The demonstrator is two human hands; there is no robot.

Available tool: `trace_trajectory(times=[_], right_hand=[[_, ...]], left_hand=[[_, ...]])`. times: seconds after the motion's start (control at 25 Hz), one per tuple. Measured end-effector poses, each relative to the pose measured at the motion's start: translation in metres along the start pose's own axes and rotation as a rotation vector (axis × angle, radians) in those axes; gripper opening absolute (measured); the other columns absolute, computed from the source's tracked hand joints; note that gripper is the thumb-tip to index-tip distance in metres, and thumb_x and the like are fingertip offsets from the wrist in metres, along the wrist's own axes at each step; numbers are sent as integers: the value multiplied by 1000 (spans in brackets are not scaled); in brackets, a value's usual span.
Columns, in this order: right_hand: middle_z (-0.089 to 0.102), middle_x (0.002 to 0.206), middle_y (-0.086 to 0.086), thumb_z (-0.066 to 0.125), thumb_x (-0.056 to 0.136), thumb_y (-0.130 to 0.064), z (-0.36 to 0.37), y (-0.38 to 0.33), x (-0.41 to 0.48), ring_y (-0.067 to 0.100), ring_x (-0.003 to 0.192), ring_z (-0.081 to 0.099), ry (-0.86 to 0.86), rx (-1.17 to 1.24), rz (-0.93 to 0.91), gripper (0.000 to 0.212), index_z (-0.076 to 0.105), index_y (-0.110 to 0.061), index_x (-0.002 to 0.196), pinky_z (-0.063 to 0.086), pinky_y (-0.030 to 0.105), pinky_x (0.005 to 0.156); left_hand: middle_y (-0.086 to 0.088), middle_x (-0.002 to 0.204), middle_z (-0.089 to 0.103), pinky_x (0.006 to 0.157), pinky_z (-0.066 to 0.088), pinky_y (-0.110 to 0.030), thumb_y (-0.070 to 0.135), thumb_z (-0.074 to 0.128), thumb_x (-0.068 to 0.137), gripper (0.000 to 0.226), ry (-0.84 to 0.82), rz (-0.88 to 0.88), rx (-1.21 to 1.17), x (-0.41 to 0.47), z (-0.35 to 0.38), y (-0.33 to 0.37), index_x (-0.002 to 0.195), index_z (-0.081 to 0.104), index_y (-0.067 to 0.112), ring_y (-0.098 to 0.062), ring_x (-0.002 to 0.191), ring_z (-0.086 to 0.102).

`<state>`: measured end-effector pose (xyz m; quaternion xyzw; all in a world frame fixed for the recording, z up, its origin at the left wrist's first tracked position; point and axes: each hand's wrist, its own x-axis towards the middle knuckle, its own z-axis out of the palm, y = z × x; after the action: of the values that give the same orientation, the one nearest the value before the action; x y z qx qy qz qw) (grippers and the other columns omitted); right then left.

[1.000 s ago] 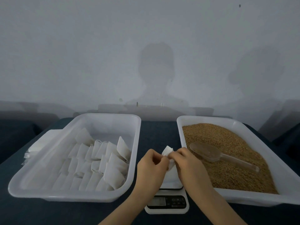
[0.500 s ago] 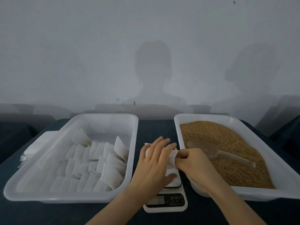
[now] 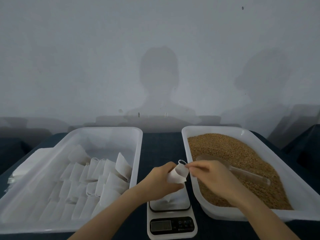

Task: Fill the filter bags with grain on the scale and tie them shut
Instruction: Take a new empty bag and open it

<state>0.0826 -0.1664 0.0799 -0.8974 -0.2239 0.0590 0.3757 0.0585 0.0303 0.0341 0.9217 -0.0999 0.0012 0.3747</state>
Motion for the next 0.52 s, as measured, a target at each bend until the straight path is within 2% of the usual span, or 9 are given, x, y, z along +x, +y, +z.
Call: trace_trajectory(times=[0.04, 0.12, 0.2, 0.28, 0.36, 0.44, 0.52], right_hand=[[60, 97, -29, 55, 90, -38, -9, 12, 6, -15, 80, 55, 93, -84, -17, 20, 61, -45, 109, 42, 4, 65], [57, 116, -18, 57, 89, -34, -32, 47, 20, -8, 96, 52, 243, -370, 23, 30, 58, -34, 119, 42, 10, 85], [53, 128, -6, 58, 88, -42, -51, 89, 32, 11, 117, 47, 151, -697, 197, 43, 52, -28, 128, 39, 30, 102], [50, 129, -7, 58, 85, -51, -58, 120, 38, 16, 125, 40, -27, -871, 339, 48, 50, -32, 129, 31, 41, 107], [51, 119, -11, 57, 83, -55, -56, 136, 43, 14, 122, 39, -72, -909, 329, 39, 54, -37, 118, 30, 42, 104], [50, 106, -15, 56, 84, -53, -55, 141, 44, 10, 114, 42, -3, -859, 251, 25, 56, -38, 104, 33, 38, 100], [55, 105, -15, 56, 87, -45, -61, 140, 39, 7, 104, 49, 107, -762, 174, 13, 55, -42, 99, 39, 34, 96]], left_hand=[[24, 98, 54, 66, 42, -5, 42, 73, 80, 39, -9, -23, -4, 1, -1, -4, 108, 45, 42, 10, 85, 55], [23, 102, 53, 69, 41, -10, 44, 74, 78, 43, -37, -73, 2, 1, -4, -10, 110, 45, 43, 3, 88, 55], [21, 109, 52, 76, 42, -13, 42, 75, 77, 50, -74, -102, 4, 0, -4, -14, 116, 44, 42, -1, 93, 54], [19, 115, 52, 84, 45, -19, 38, 76, 77, 57, -87, -102, -35, -2, -3, -16, 123, 43, 40, -5, 101, 54], [16, 118, 53, 89, 47, -24, 34, 77, 77, 60, -68, -105, -80, -3, -4, -16, 126, 42, 38, -9, 106, 54], [13, 118, 53, 90, 48, -25, 31, 77, 78, 59, -50, -122, -105, -3, -6, -14, 126, 43, 36, -10, 106, 54], [11, 117, 54, 89, 49, -26, 31, 77, 78, 57, -36, -138, -101, -3, -6, -14, 126, 45, 34, -11, 104, 55]])
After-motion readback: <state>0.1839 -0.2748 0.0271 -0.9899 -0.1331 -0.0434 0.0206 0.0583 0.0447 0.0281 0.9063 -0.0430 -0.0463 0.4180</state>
